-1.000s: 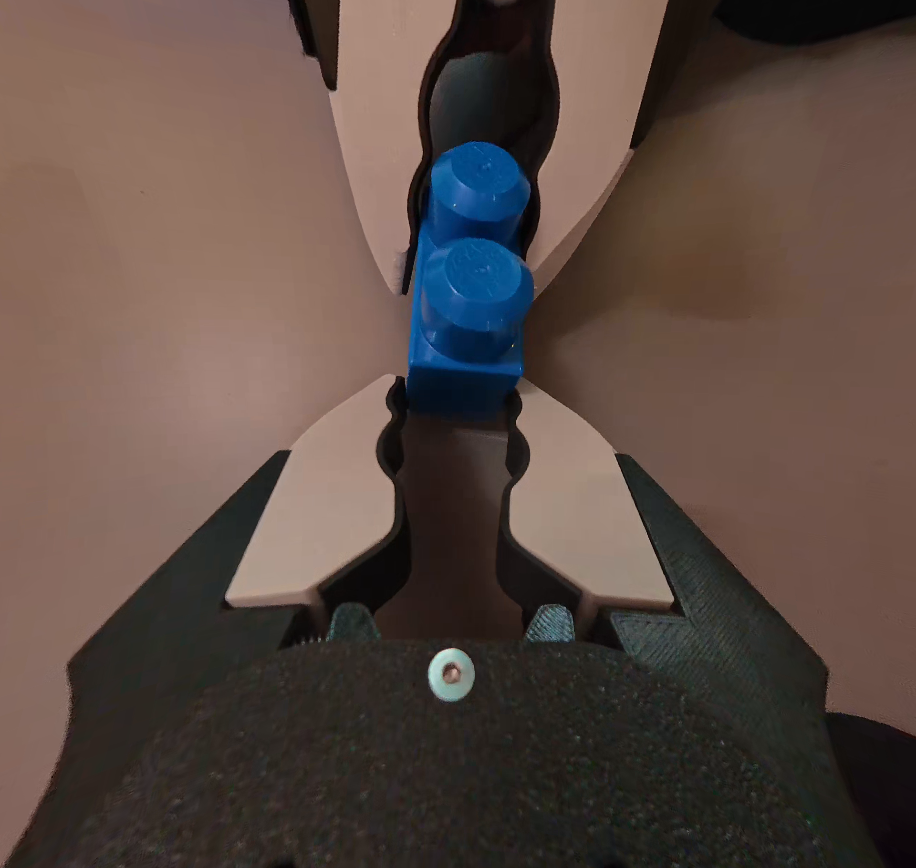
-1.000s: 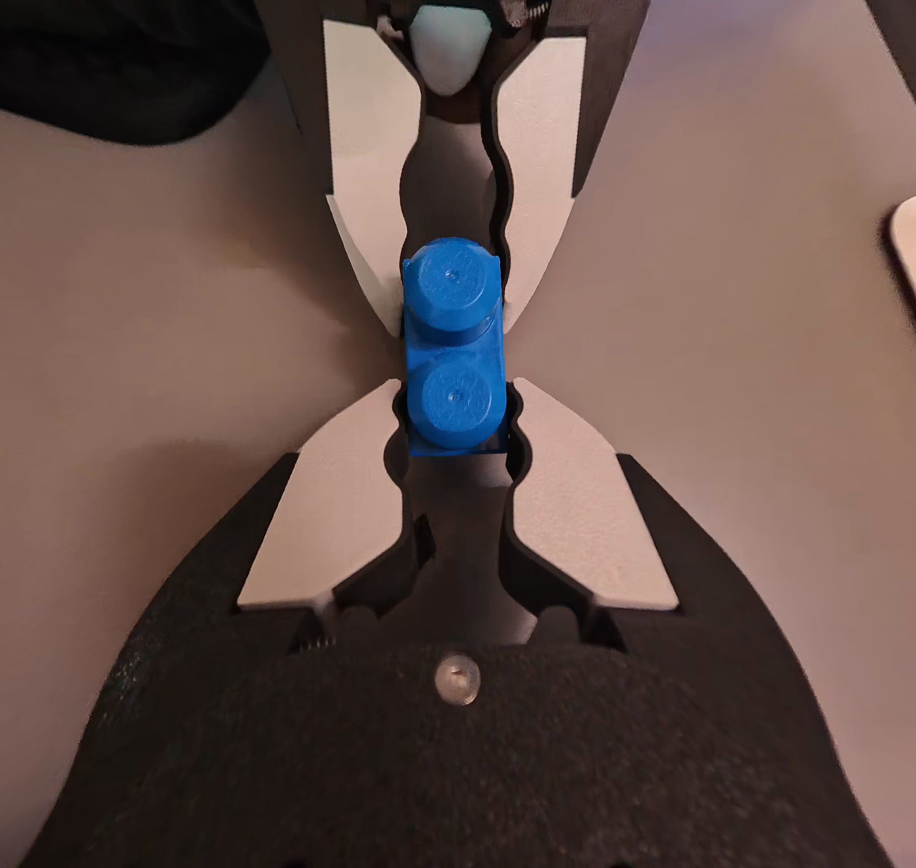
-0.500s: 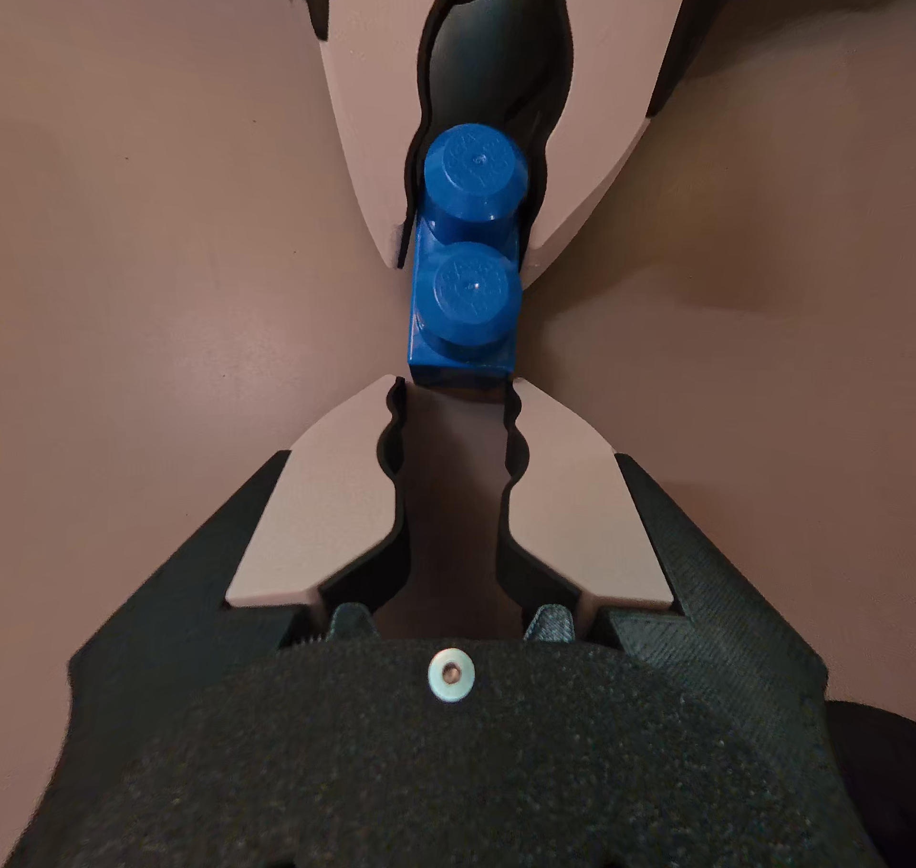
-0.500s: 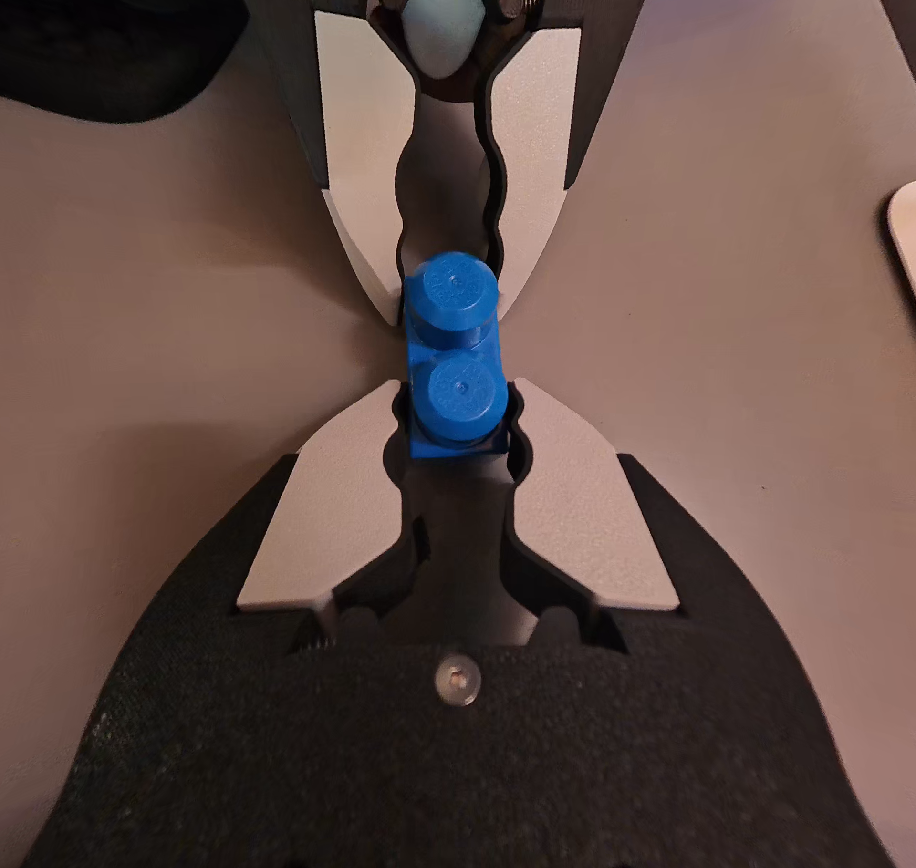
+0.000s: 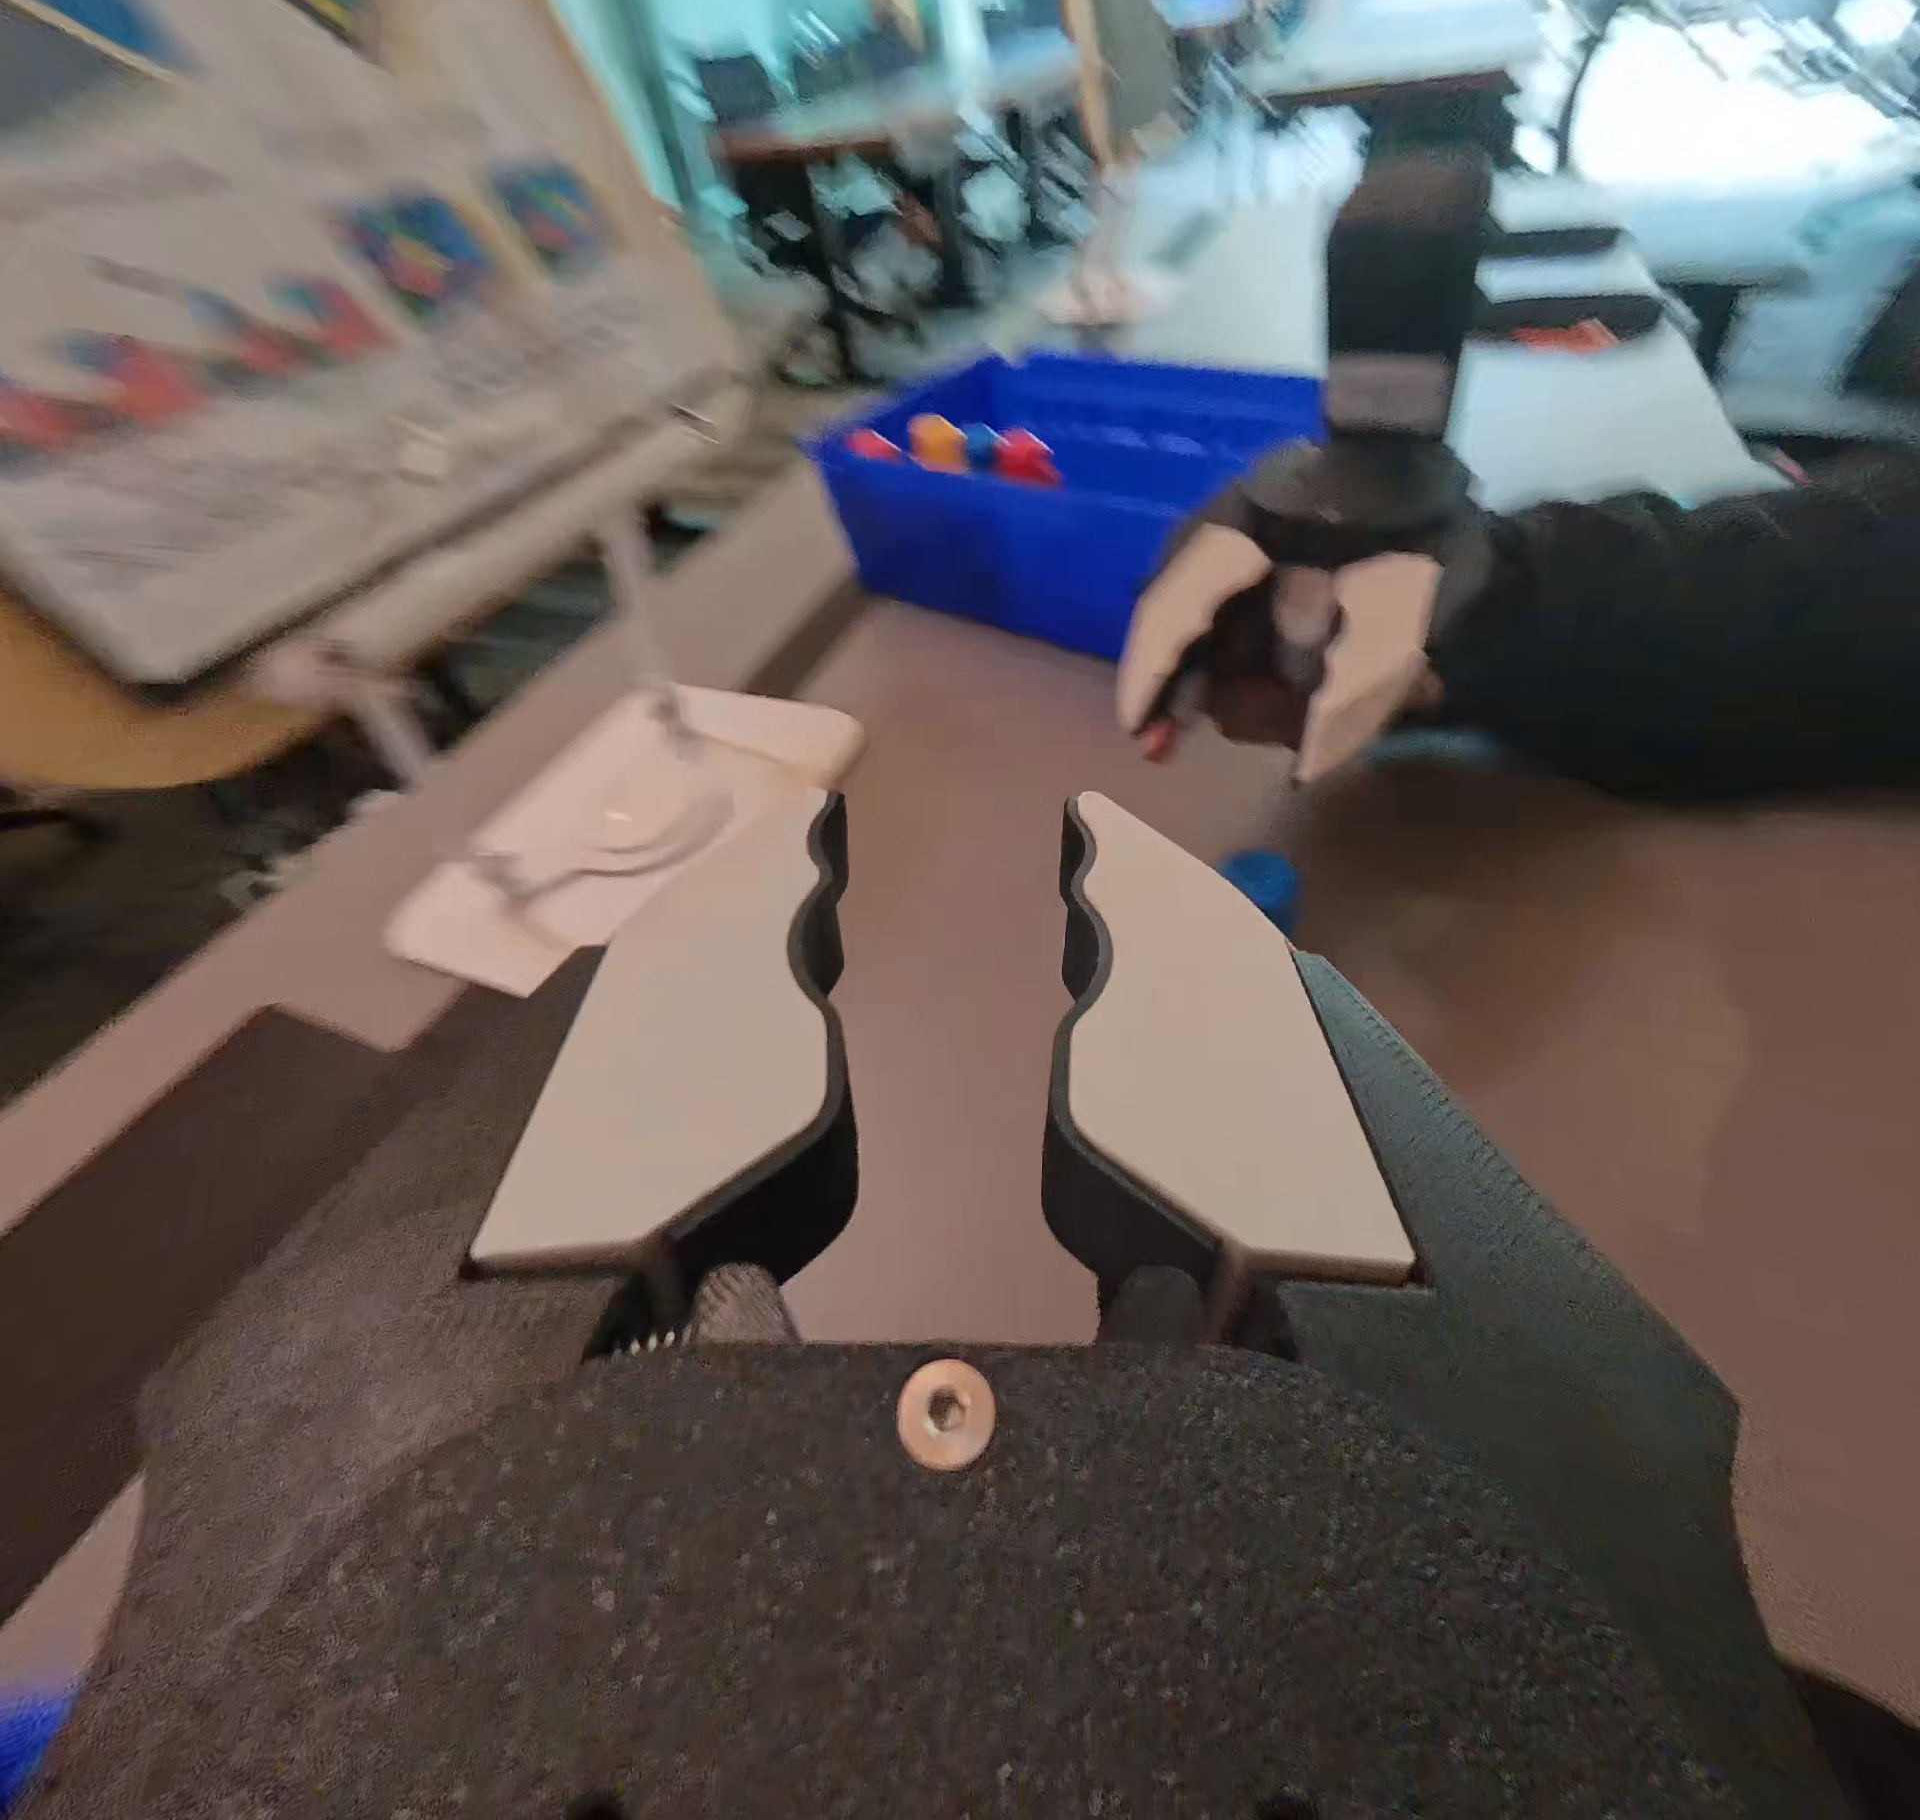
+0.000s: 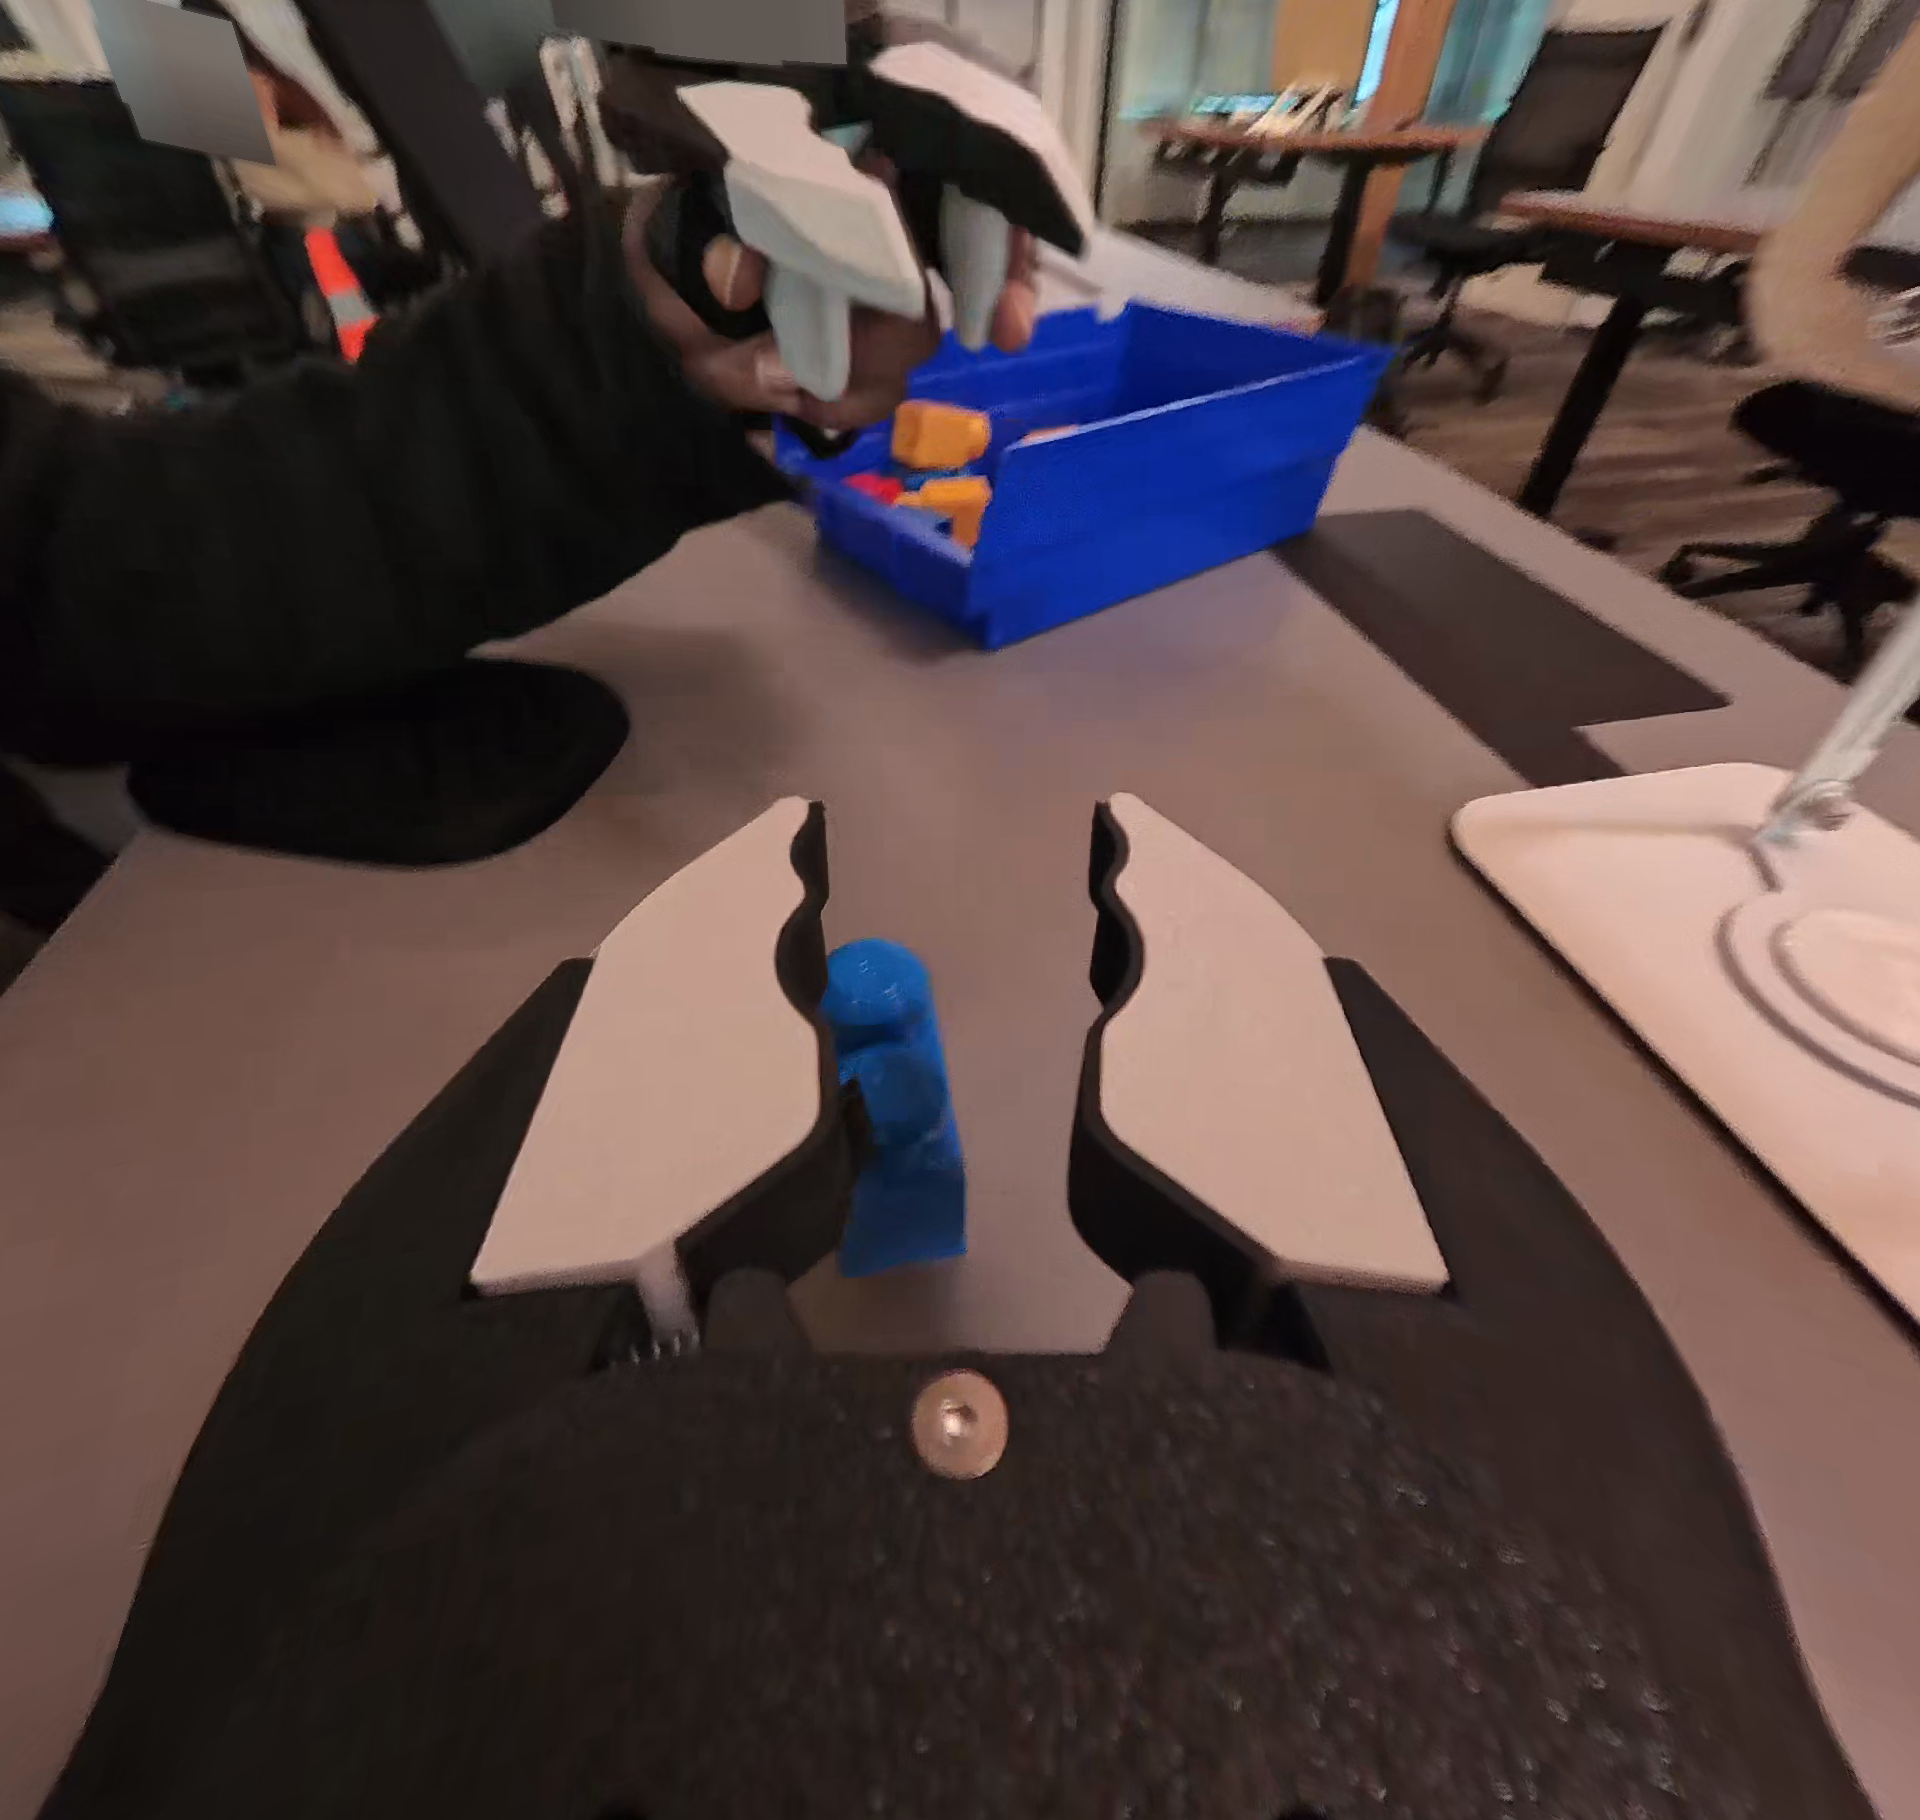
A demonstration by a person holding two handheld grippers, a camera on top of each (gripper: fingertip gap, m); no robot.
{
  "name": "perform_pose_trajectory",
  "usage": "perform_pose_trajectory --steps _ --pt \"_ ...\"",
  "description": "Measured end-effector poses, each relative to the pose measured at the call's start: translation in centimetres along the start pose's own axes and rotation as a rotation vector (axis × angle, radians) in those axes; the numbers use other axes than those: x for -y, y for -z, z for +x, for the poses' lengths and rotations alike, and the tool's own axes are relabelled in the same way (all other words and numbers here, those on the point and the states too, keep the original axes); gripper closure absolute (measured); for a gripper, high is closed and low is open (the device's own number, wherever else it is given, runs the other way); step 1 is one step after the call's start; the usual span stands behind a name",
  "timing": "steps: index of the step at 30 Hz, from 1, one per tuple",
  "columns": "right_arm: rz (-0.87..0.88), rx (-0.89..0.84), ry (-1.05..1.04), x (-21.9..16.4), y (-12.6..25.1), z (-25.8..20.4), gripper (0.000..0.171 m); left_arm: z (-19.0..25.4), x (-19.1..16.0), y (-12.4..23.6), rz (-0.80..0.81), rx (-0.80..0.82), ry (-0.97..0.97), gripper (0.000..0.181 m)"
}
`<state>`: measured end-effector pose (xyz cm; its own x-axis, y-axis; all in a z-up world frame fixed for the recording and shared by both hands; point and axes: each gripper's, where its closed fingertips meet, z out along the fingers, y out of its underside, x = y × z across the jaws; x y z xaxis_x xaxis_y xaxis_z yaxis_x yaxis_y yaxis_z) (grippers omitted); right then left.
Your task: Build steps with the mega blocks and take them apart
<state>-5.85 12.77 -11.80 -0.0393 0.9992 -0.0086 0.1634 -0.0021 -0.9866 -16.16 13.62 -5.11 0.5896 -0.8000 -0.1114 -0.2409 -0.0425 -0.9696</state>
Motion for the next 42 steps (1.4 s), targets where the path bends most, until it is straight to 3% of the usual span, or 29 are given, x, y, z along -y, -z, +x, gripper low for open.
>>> perform_pose_trajectory --steps 3,7,11,15,20,24,32,36,42 --pt "0.064 -0.084 -0.029 0.8 0.8 1.7 0.125 -5.3 1.9 4.7 0.121 0.242 0.053 0.144" --pt "0.094 -0.136 -0.057 1.0 1.3 2.8 0.128 -11.6 -0.3 10.7 0.094 0.549 0.171 0.144" --pt "0.074 -0.137 -0.065 0.5 1.1 2.9 0.129 -13.6 -6.3 13.2 -0.131 0.612 0.279 0.130" --pt "0.058 -0.135 -0.071 0.2 1.0 2.9 0.129 -14.4 -11.6 14.8 -0.354 0.664 0.370 0.130" --pt "0.044 -0.135 -0.078 -0.1 0.9 3.0 0.130 -16.2 -16.9 20.0 -0.763 0.972 0.346 0.130" --pt "0.024 -0.139 -0.077 -0.4 0.8 3.0 0.130 -16.8 -18.6 23.6 -0.959 1.145 0.309 0.124" --pt "0.012 -0.146 -0.086 -0.6 0.9 3.2 0.131 -15.6 -20.6 25.0 -1.206 1.165 0.275 0.123" --pt "-0.003 -0.157 -0.090 -0.8 0.9 3.4 0.131 -15.1 -21.7 25.5 -1.335 1.165 0.246 0.134" --pt "-0.009 -0.169 -0.100 -0.8 1.0 3.6 0.132 -15.6 -21.6 25.8 -1.341 1.211 0.213 0.146"
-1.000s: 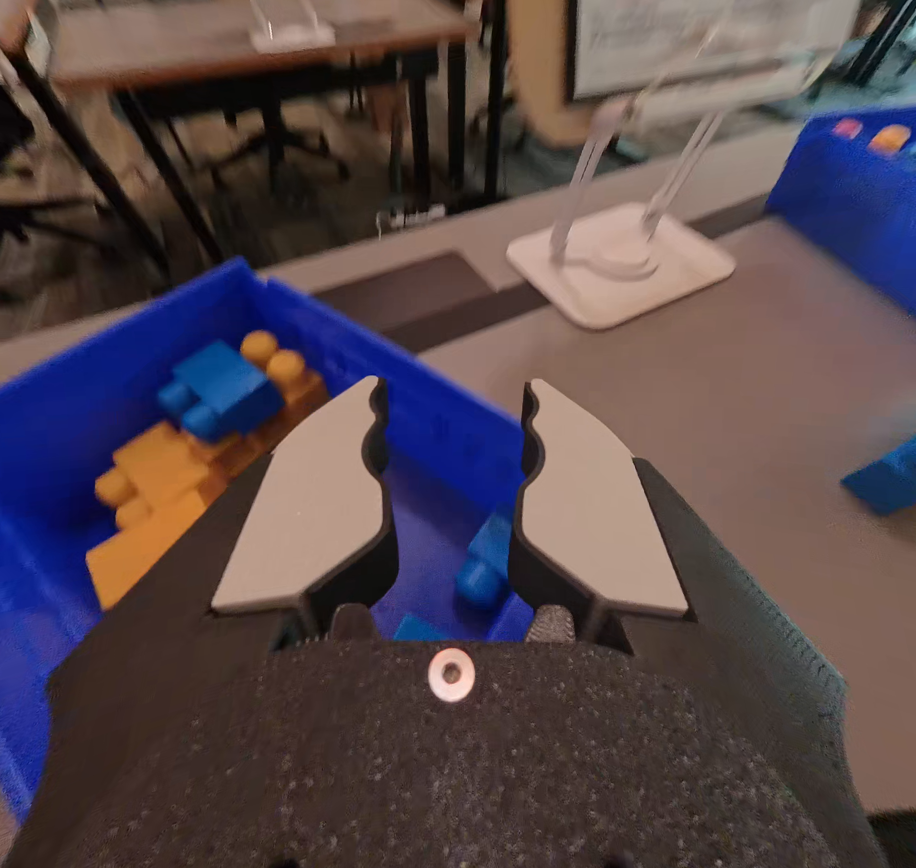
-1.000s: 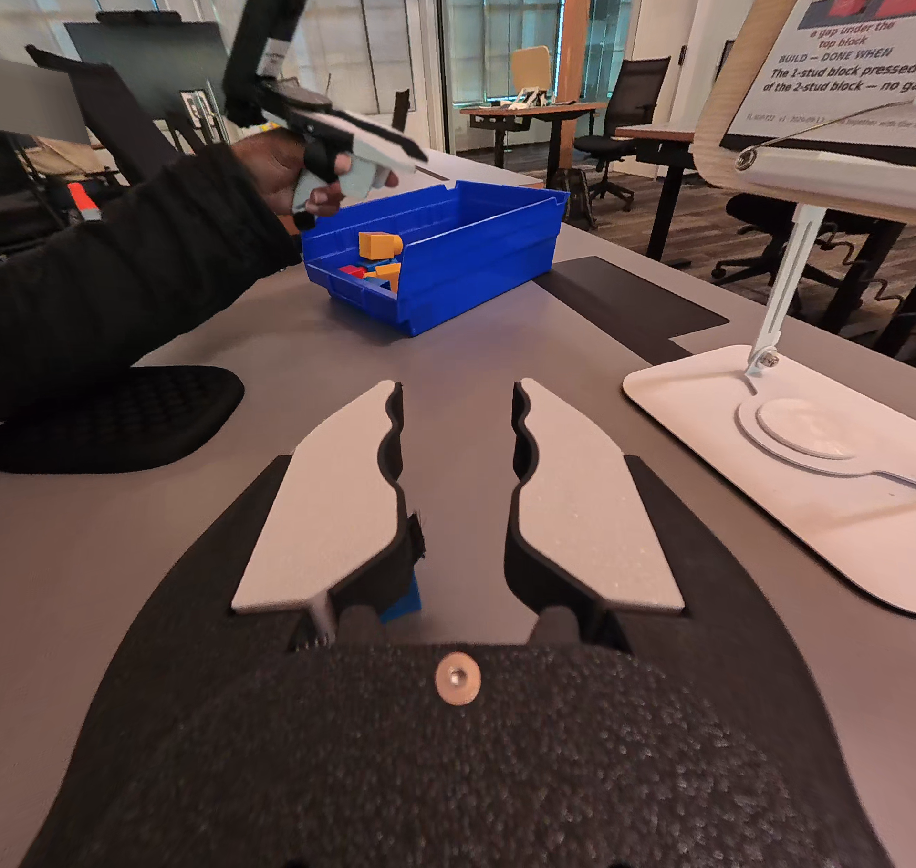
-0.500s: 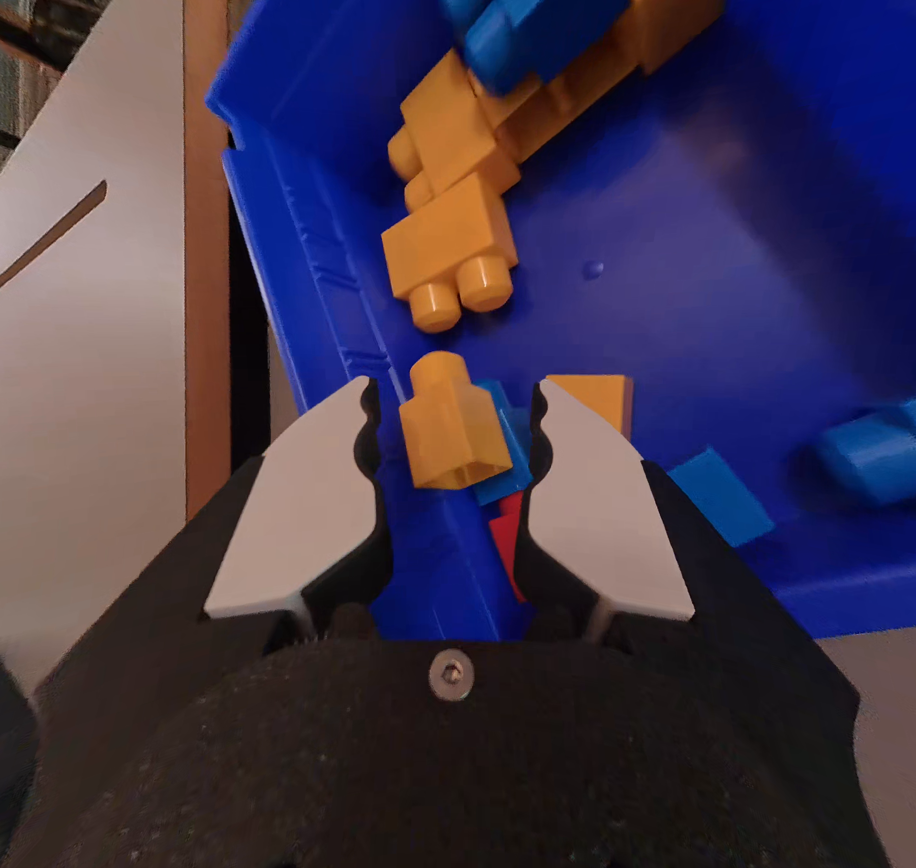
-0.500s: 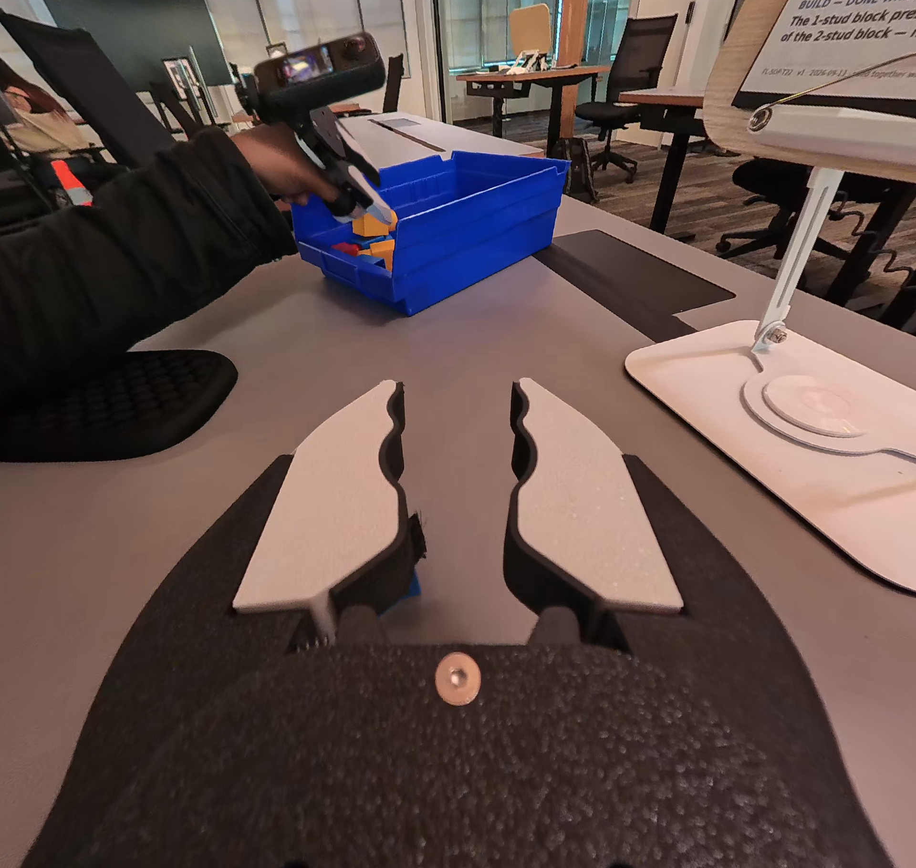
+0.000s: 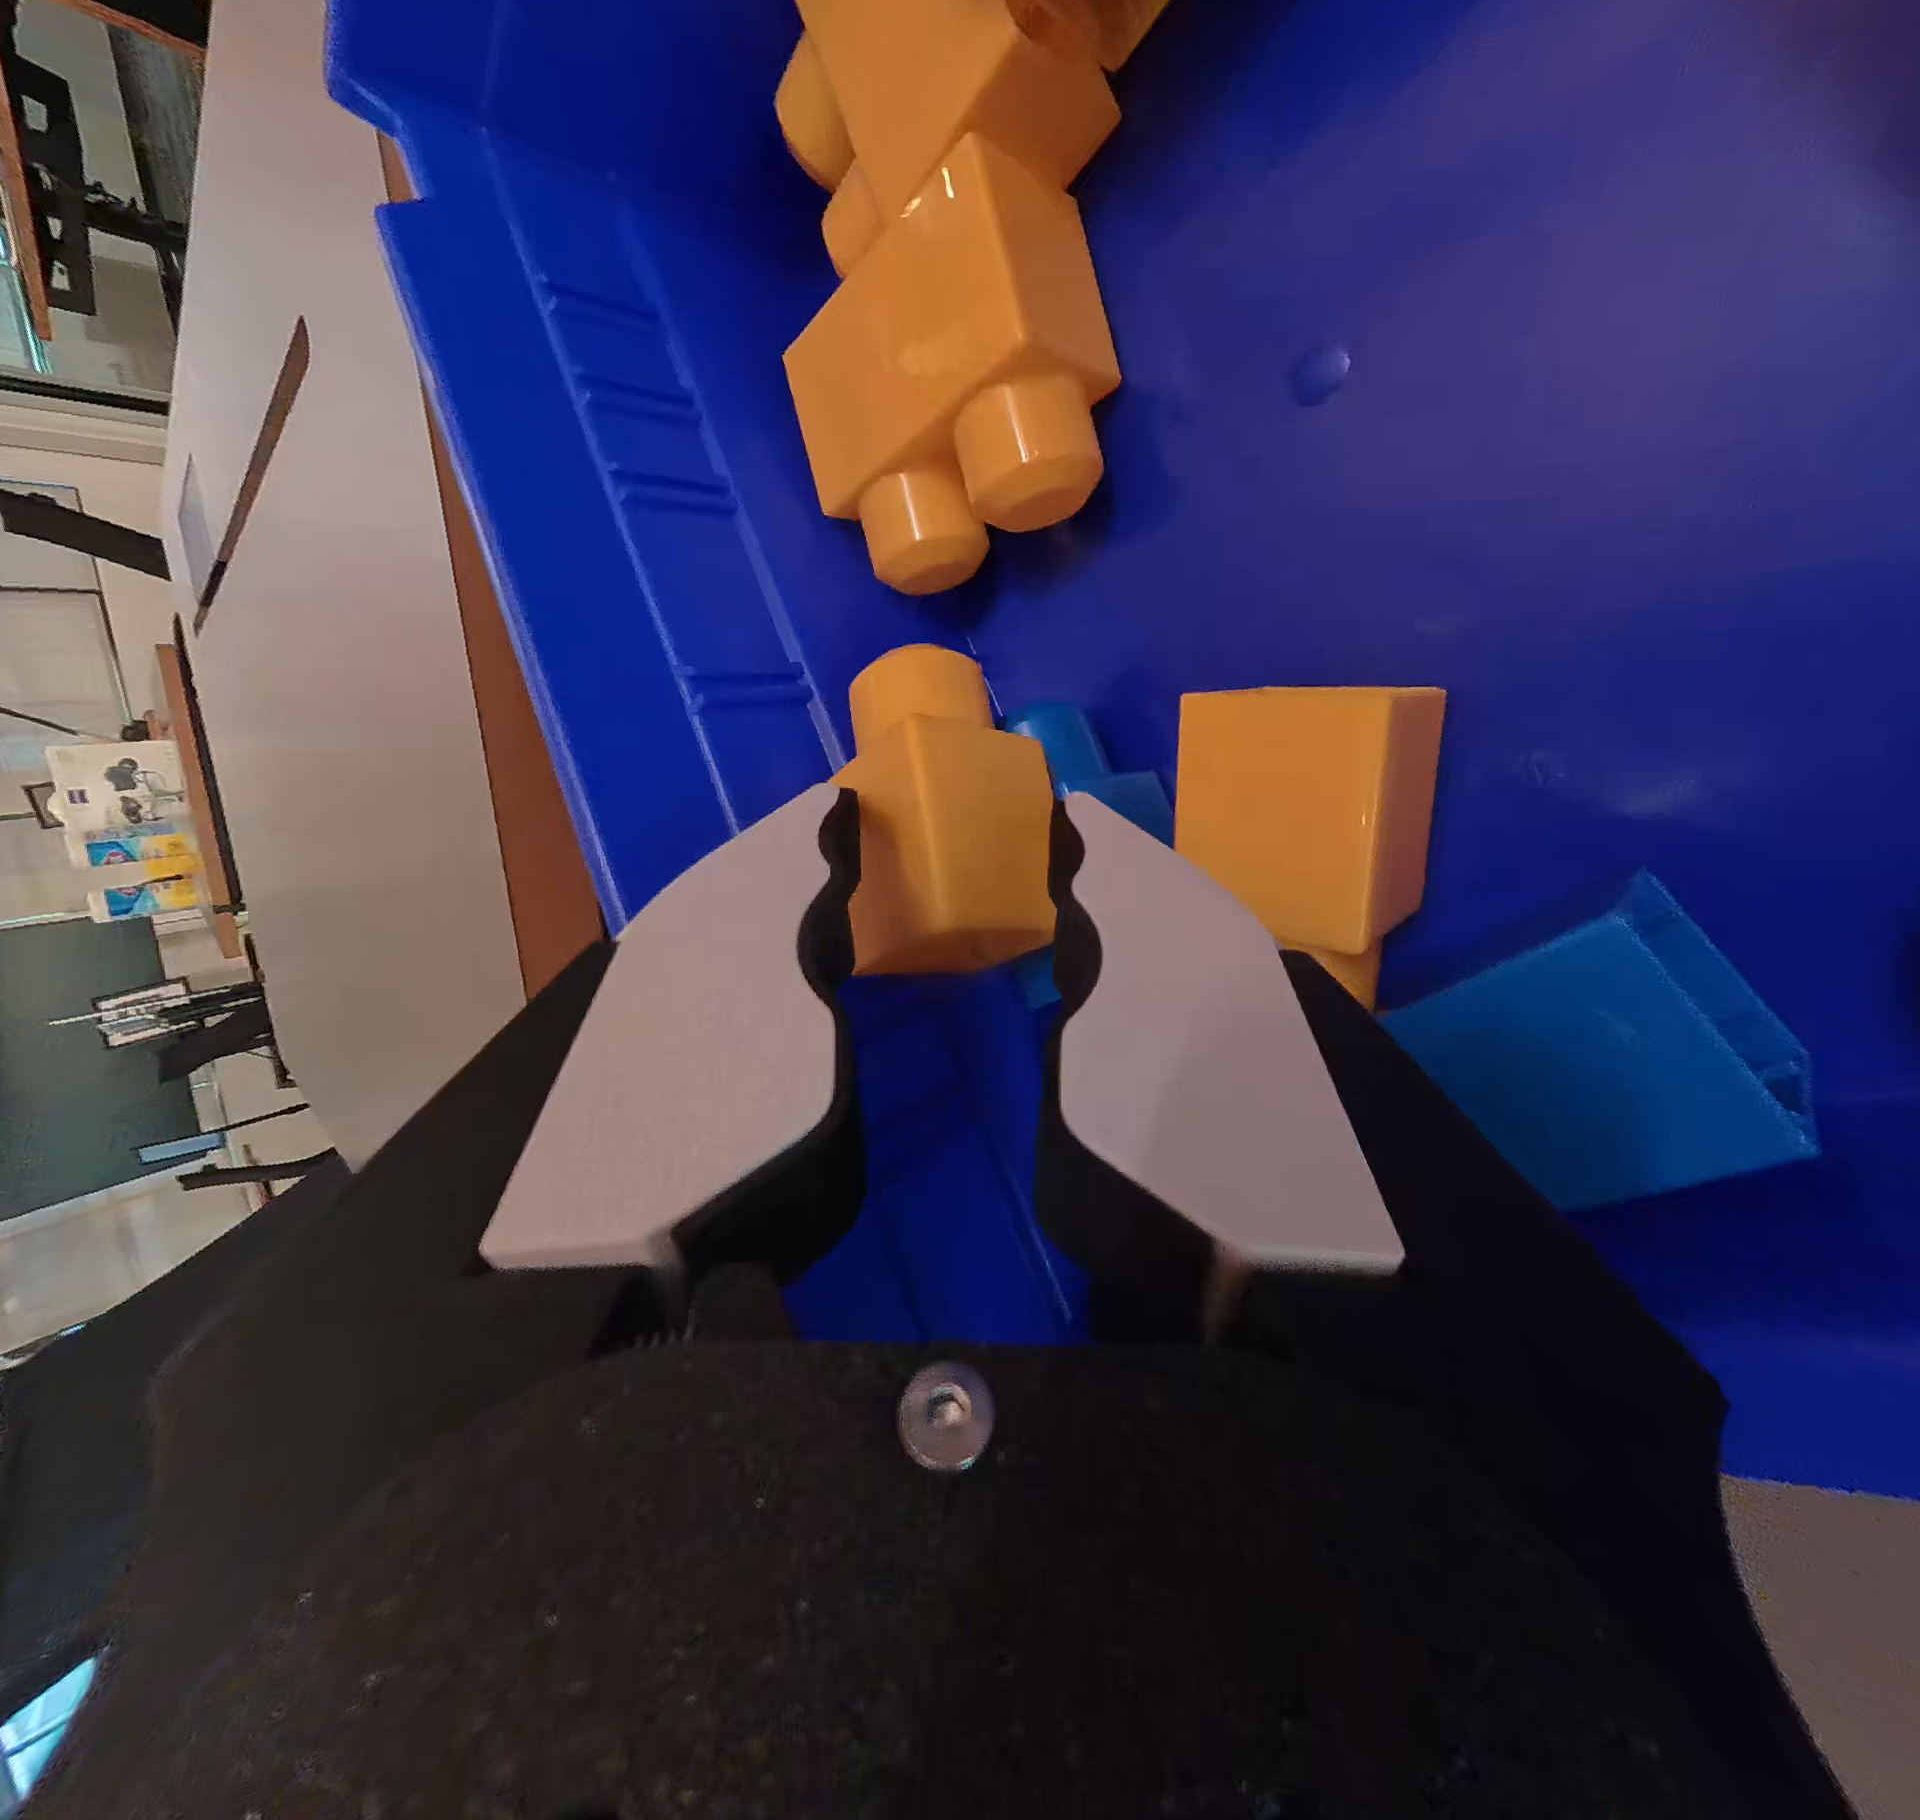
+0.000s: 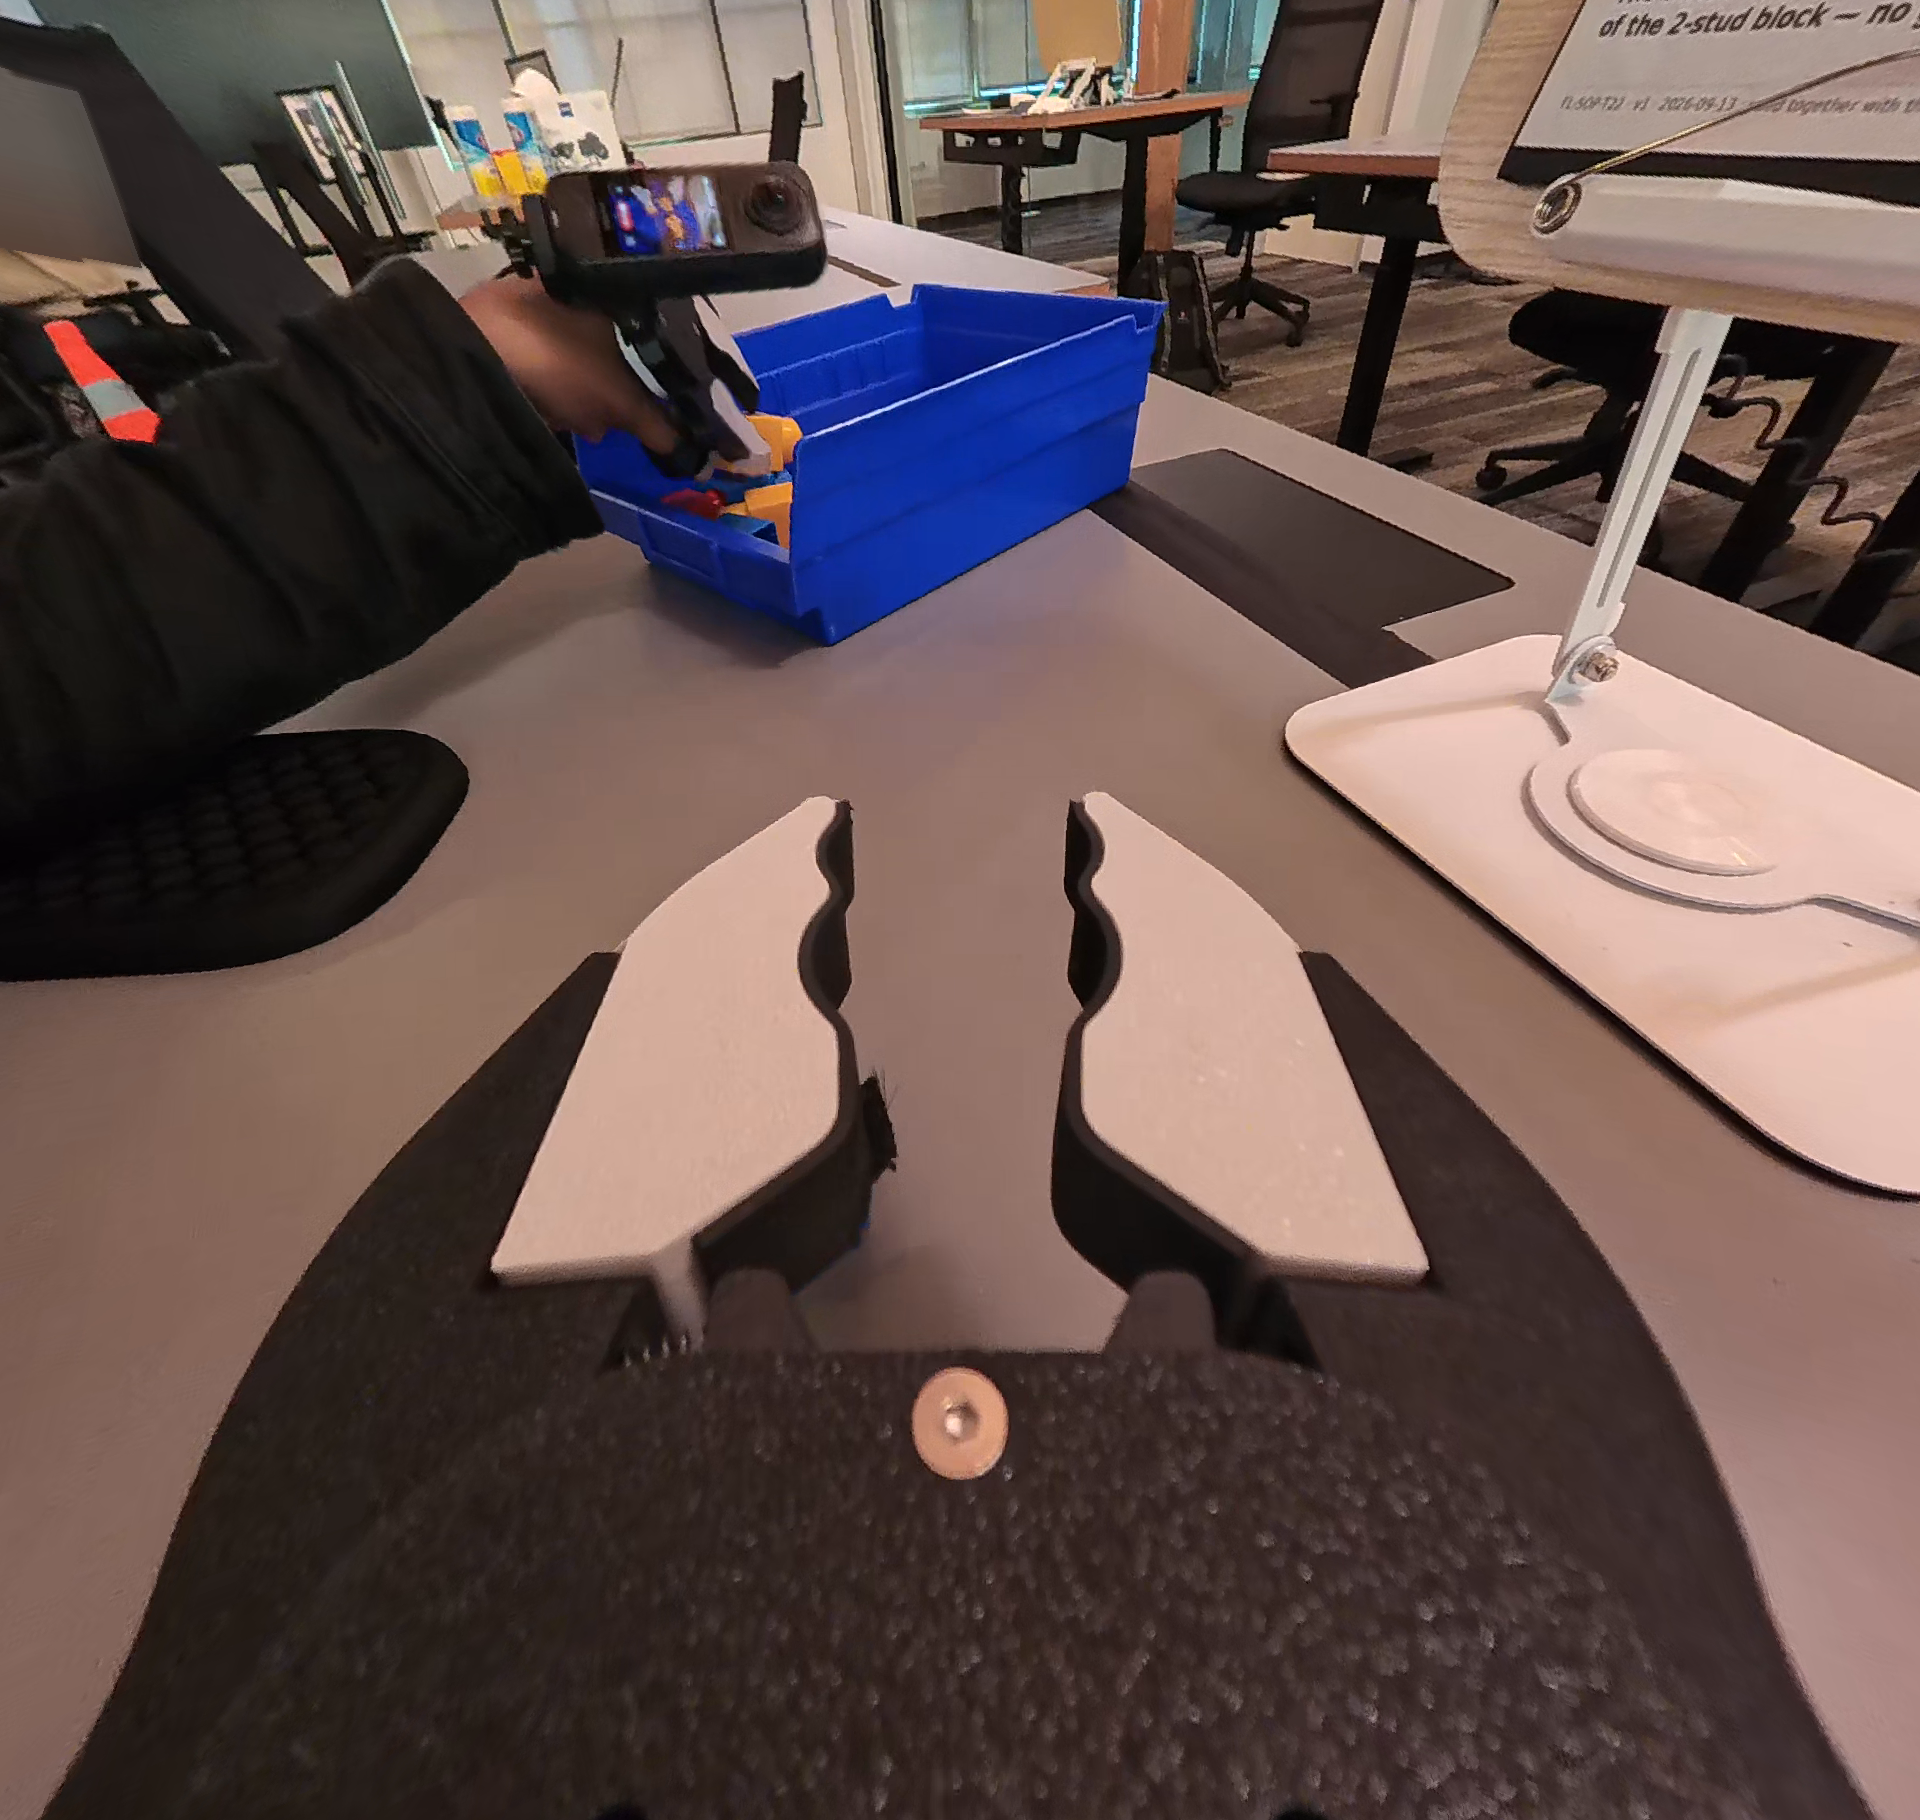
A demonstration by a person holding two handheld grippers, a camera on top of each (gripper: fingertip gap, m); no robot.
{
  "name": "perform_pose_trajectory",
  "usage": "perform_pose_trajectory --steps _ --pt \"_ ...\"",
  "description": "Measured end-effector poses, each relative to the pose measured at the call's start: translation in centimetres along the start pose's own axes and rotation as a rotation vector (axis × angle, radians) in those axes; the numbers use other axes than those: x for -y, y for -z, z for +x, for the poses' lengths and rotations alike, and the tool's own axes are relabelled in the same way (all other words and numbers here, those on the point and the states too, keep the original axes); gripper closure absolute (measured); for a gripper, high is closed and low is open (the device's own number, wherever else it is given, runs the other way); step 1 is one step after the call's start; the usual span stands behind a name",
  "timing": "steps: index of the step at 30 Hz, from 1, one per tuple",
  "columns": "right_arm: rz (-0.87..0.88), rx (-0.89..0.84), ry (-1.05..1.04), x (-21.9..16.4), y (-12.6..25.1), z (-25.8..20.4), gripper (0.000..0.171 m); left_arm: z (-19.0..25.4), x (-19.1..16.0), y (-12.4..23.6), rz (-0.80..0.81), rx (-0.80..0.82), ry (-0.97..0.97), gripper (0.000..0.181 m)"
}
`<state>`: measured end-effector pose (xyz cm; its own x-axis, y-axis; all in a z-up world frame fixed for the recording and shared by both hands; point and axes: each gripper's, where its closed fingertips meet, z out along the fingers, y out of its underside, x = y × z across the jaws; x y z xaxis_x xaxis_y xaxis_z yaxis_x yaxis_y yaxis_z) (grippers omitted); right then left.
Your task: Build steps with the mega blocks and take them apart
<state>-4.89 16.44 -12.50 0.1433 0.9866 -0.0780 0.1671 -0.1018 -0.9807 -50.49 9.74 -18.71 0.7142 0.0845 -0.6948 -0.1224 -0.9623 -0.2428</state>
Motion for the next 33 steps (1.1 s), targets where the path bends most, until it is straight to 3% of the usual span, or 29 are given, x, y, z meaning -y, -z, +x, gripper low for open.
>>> perform_pose_trajectory --steps 6,9,15,21,27,33 --pt "-0.009 -0.015 -0.003 -0.1 0.0 0.3 0.133 -0.2 0.3 0.4 0.040 -0.032 0.049 0.156" --pt "-0.010 -0.021 -0.005 -0.2 0.0 0.4 0.134 -0.6 1.4 1.7 0.120 -0.037 0.070 0.181" --pt "-0.013 -0.023 -0.009 -0.3 -0.1 0.5 0.134 -1.6 2.4 3.4 0.210 -0.053 0.125 0.181" --pt "-0.016 -0.020 -0.010 -0.4 -0.2 0.4 0.134 -2.6 1.7 4.6 0.200 -0.041 0.116 0.181" --pt "-0.016 -0.017 -0.012 -0.4 -0.2 0.4 0.134 -1.9 0.1 4.2 0.101 -0.023 -0.037 0.151" --pt "-0.013 -0.014 -0.015 -0.3 -0.2 0.3 0.134 -1.1 -0.6 3.1 0.042 -0.019 -0.130 0.146"
